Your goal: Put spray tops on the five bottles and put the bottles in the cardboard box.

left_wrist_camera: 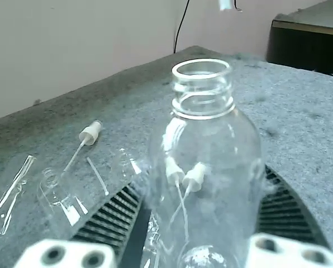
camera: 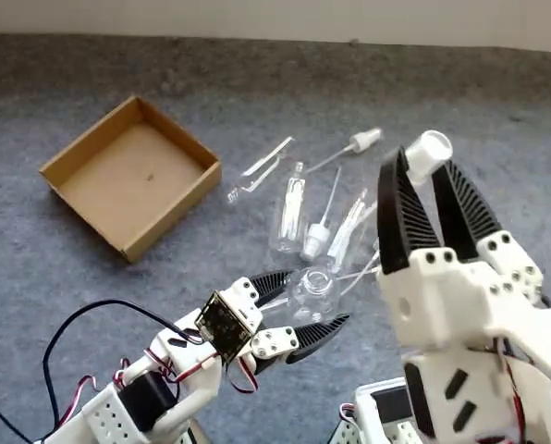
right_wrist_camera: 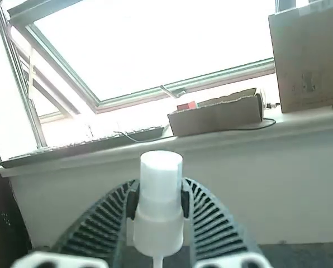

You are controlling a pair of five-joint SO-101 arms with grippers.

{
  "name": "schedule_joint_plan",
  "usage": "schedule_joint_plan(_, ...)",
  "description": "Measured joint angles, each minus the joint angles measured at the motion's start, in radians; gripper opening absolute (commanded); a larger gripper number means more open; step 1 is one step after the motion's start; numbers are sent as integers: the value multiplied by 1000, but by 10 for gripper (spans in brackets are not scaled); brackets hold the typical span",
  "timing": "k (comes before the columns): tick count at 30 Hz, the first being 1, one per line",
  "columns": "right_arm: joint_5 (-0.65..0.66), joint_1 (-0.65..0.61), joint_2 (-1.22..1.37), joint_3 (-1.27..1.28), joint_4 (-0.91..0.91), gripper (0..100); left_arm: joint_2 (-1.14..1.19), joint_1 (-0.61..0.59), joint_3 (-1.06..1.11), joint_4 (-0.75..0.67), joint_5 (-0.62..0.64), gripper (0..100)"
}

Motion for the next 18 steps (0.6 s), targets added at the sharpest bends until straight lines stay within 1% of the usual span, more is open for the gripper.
schedule_joint_plan(3, 0, 2, 0, -38, 3, 5, 0, 0, 0, 0, 0, 192)
schedule_joint_plan(7, 0, -2, -2, -57, 58, 5, 0, 0, 0, 0, 0, 192)
schedule_joint_plan(15, 0, -118, -2, -57, 60, 5, 0, 0, 0, 0, 0, 192)
schedule_joint_plan(18, 0, -126, -2, -55, 52, 5, 0, 0, 0, 0, 0, 192)
